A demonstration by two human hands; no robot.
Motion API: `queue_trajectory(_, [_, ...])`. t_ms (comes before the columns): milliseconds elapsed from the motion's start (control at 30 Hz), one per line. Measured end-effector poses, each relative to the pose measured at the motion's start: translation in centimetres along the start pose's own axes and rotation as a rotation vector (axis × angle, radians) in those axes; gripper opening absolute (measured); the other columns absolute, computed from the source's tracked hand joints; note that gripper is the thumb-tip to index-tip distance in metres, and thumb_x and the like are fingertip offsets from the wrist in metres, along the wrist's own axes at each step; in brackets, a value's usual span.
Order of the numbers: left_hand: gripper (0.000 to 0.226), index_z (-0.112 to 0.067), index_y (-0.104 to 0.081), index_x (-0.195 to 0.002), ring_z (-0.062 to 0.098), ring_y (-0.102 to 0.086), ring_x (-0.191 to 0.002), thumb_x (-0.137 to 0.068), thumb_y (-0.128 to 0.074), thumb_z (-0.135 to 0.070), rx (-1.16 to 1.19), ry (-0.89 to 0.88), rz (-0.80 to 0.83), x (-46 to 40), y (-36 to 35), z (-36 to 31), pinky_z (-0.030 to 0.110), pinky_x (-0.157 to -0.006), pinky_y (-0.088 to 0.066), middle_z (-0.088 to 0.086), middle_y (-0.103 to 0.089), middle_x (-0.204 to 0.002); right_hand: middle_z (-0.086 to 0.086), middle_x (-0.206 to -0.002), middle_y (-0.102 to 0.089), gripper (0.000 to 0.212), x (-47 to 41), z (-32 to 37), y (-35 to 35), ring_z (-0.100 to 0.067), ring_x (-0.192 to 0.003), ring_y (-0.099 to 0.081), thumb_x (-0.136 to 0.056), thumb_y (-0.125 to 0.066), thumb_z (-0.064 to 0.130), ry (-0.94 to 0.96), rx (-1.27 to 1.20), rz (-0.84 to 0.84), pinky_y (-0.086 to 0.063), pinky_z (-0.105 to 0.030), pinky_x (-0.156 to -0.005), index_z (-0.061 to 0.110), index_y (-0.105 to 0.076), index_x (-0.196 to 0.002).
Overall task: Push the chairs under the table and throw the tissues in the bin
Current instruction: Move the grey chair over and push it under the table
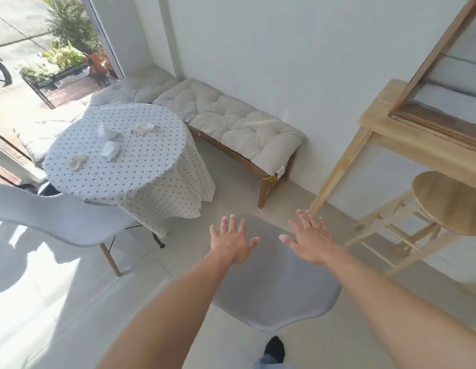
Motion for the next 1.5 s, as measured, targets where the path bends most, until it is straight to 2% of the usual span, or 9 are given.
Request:
queue_trajectory(233, [0.083,-0.024,0.003,-0.166,0.033,0.015,-0.160,-0.102,-0.016,-0.072,0.050,0.071,-0.015,4.5,-4.4,-2.0,0.064,-0.126,0.004,0.010,0.014,-0.174,-0.010,-0.172,0.002,0.079,2.7,-1.5,-1.5,-0.028,-0.157,0.010,-0.098,-0.016,0.072,0.118,0.037,0.036,-0.001,-0.057,-0.125,0.023,-0.021,-0.160])
queue_trajectory(433, [0.084,-0.025,0.004,-0.166,0.033,0.016,-0.159,-0.101,-0.016,-0.075,0.161,0.240,-0.063,6.1,-7.9,-5.1,0.064,-0.126,0.004,0.009,0.015,-0.174,-0.008,-0.172,0.004,0.079,1.3,-4.0,-2.1,-0.027,-0.156,0.012,-0.098,-0.016,0.072,0.298,0.083,0.050,0.001,-0.055,-0.125,0.023,-0.020,-0.160])
queue_trajectory(667, [0.086,-0.024,0.002,-0.167,0.033,0.014,-0.160,-0.101,-0.018,-0.075,0.325,0.522,-0.099,8.8,-12.8,-13.5,0.064,-0.126,0.004,0.009,0.013,-0.175,-0.007,-0.172,0.006,0.079,1.5,-9.5,-2.8,-0.025,-0.156,0.013,-0.099,-0.013,0.072,0.576,0.213,0.132,0.004,-0.054,-0.125,0.023,-0.020,-0.161])
queue_trajectory(767, [0.085,-0.023,0.001,-0.167,0.033,0.013,-0.160,-0.101,-0.020,-0.074,0.372,0.586,-0.102,10.2,-14.6,-18.0,0.064,-0.126,0.002,0.010,0.012,-0.175,-0.007,-0.172,0.005,0.078,2.4,-12.0,-3.8,-0.025,-0.157,0.012,-0.100,-0.016,0.071,0.662,0.248,0.161,0.003,-0.054,-0.125,0.023,-0.023,-0.160])
queue_trajectory(967, [0.083,-0.023,-0.001,-0.167,0.034,0.011,-0.160,-0.102,-0.020,-0.071,0.390,0.639,-0.114,11.8,-16.5,-25.2,0.063,-0.126,0.001,0.011,0.009,-0.175,-0.008,-0.172,0.000,0.076,3.5,-15.8,-6.2,-0.025,-0.157,0.008,-0.100,-0.018,0.069,0.764,0.303,0.175,0.000,-0.055,-0.125,0.023,-0.025,-0.160])
queue_trajectory(1167, [0.083,-0.022,-0.002,-0.167,0.034,0.010,-0.161,-0.103,-0.020,-0.072,0.400,0.635,-0.111,10.7,-17.3,-29.6,0.063,-0.126,-0.001,0.012,0.007,-0.175,-0.009,-0.172,-0.003,0.075,3.8,-18.3,-7.5,-0.026,-0.157,0.005,-0.101,-0.019,0.068,0.813,0.334,0.213,-0.002,-0.054,-0.125,0.022,-0.023,-0.160])
queue_trajectory(1333, [0.080,-0.021,-0.002,-0.166,0.035,0.007,-0.161,-0.104,-0.018,-0.069,0.386,0.616,-0.103,8.4,-17.4,-31.8,0.062,-0.127,-0.003,0.013,0.005,-0.175,-0.010,-0.170,-0.016,0.071,2.9,-20.0,-7.9,-0.027,-0.157,-0.005,-0.103,-0.022,0.063,0.862,0.345,0.234,-0.006,-0.053,-0.126,0.019,-0.022,-0.159])
queue_trajectory(1500, [0.071,-0.019,-0.007,-0.166,0.037,0.001,-0.161,-0.108,-0.014,-0.060,0.381,0.611,-0.106,5.9,-18.5,-32.4,0.060,-0.127,-0.007,0.015,-0.004,-0.175,-0.012,-0.162,-0.033,0.065,1.5,-19.1,-8.9,-0.032,-0.154,-0.015,-0.105,-0.023,0.058,0.925,0.357,0.199,-0.010,-0.053,-0.125,0.017,-0.030,-0.155])
Point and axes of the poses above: each hand's wrist, its own x-axis away from the middle knuckle, its own y-axis out of the back of the hand, z = x × y, the point moved 2 cm from there along -x, towards the middle knuckle
